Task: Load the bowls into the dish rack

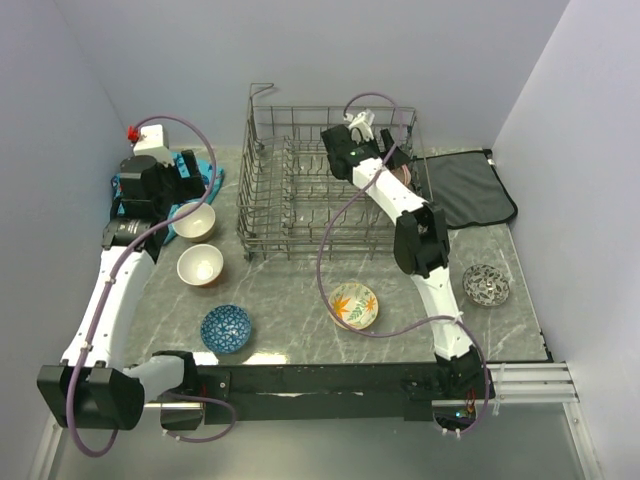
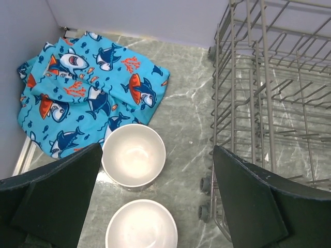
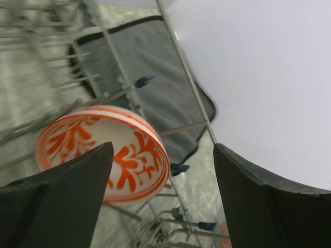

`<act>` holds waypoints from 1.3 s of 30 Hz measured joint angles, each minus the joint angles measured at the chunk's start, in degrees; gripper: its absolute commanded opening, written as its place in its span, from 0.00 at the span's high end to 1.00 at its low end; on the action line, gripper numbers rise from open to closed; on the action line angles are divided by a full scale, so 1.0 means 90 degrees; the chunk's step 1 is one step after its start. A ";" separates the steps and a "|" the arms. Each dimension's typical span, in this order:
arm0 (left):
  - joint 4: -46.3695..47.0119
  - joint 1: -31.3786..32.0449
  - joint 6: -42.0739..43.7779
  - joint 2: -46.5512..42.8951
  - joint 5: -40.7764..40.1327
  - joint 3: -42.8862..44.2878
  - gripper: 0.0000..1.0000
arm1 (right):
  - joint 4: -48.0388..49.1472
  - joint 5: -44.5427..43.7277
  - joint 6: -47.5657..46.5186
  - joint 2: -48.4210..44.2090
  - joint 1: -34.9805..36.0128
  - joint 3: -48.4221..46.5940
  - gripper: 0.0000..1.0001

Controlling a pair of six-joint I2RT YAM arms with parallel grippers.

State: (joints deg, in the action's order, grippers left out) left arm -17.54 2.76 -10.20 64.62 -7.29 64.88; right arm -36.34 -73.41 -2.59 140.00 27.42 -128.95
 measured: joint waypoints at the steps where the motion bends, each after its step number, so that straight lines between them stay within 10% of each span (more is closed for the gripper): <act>1: -0.0029 0.0000 0.0005 -0.0024 0.0005 0.0034 0.05 | -0.0272 0.0245 0.0185 -0.0112 0.0012 -0.0058 0.11; 11: -0.0585 0.0260 -0.0211 0.1122 0.1931 0.2849 0.09 | -0.1872 0.2125 0.1474 -0.1991 -0.0083 -0.0119 0.00; 14: -0.0476 0.0809 -0.0425 0.2157 0.2504 0.4141 0.11 | -0.2040 0.2812 0.1566 -0.2569 -0.0427 -0.0138 0.22; 19: -0.0503 0.1375 -0.0794 0.3417 0.2968 0.4721 0.11 | -0.2314 0.4898 0.1365 -0.3475 -0.1780 0.0134 0.22; 26: -0.0794 0.1528 -0.0979 0.4126 0.2994 0.4721 0.11 | -0.2642 0.6482 0.1472 -0.5870 -0.3480 0.2681 0.26; 34: -0.0753 0.1741 -0.0976 0.3898 0.3351 0.4452 0.15 | -0.2936 0.7196 0.1185 -0.8536 -0.3655 0.6222 0.18; 39: -0.0797 0.2285 -0.0974 0.3898 0.3577 0.4439 0.17 | -0.3043 0.7514 0.0993 -0.8930 -0.3939 0.6805 0.30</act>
State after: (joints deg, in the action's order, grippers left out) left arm -24.71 23.33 -18.96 99.70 24.91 104.84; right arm -63.72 -5.78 6.35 59.64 -8.03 -67.70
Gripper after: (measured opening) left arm 0.845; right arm 0.738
